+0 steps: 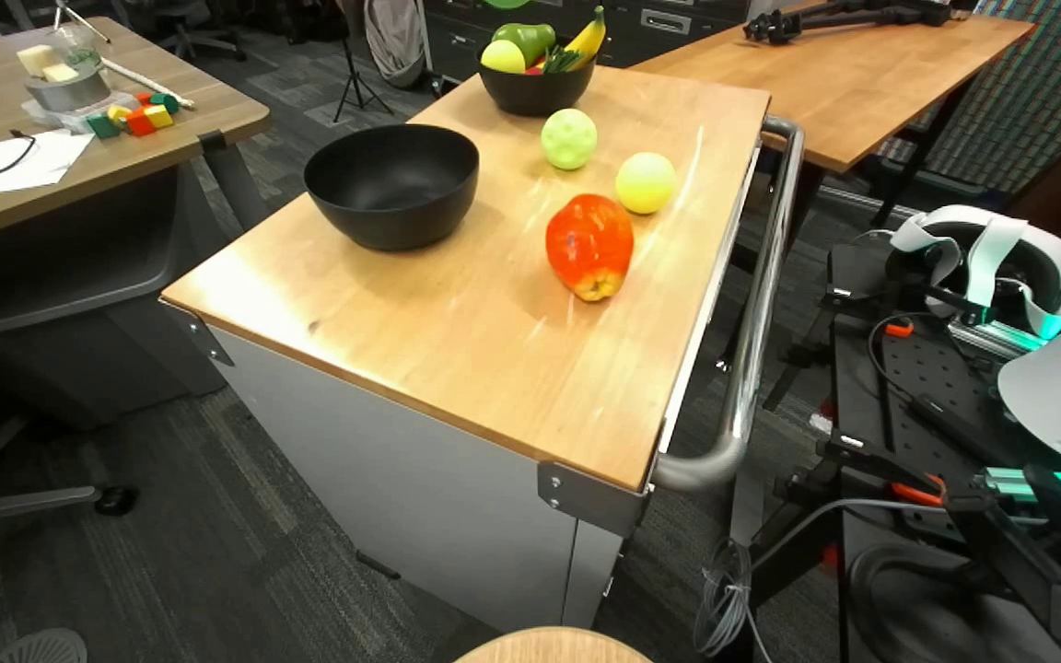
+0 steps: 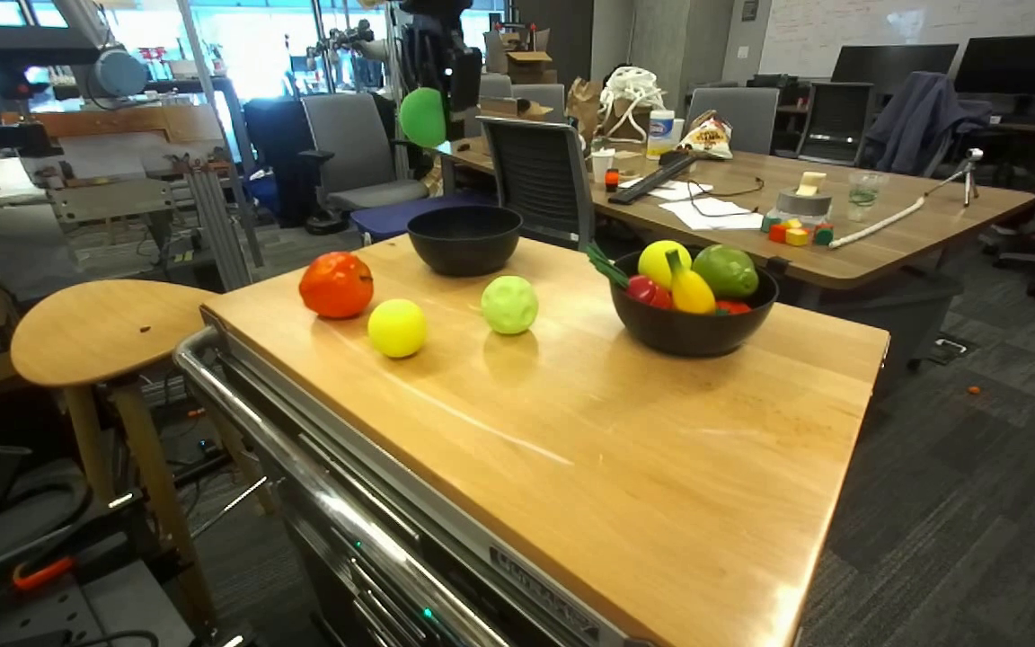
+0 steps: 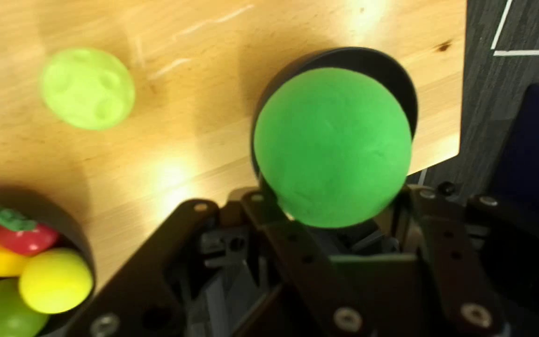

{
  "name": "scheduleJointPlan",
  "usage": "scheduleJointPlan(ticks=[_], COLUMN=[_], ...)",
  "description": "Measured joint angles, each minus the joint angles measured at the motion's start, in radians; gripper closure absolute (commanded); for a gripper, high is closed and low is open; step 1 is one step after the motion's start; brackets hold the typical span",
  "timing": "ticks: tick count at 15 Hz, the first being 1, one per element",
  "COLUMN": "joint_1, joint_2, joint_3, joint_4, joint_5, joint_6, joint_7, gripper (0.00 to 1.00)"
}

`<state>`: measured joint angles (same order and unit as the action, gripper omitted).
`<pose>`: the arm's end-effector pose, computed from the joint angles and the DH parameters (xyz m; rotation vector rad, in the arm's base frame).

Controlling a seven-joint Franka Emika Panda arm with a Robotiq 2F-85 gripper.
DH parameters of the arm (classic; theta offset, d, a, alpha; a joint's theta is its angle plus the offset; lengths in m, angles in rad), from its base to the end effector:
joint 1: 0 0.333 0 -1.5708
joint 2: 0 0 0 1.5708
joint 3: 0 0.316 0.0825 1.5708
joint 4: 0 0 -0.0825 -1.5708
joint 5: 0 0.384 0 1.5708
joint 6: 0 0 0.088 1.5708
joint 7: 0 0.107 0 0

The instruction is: Remove all the fruit toys from the bowls starting with the one on the left

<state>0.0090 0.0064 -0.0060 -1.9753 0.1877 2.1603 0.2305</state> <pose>0.5754 0.0092 0.4817 -2.9109 0.4669 -0.2335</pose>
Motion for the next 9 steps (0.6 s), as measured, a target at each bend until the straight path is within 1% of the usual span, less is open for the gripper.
scheduleJointPlan(ticks=[2, 5, 9], joint_1=[-0.039, -0.087, -0.108], joint_2=[-0.035, -0.023, 0.018], joint_3=[-0.038, -0.085, -0.103], joint_4=[-0.048, -0.09, -0.142], joint_5=[0.0, -0.004, -0.044], joint_6=[0.007, 0.042, 0.093], joint_7=[-0.039, -0.092, -0.104], gripper=[0.79, 0.79, 0.79])
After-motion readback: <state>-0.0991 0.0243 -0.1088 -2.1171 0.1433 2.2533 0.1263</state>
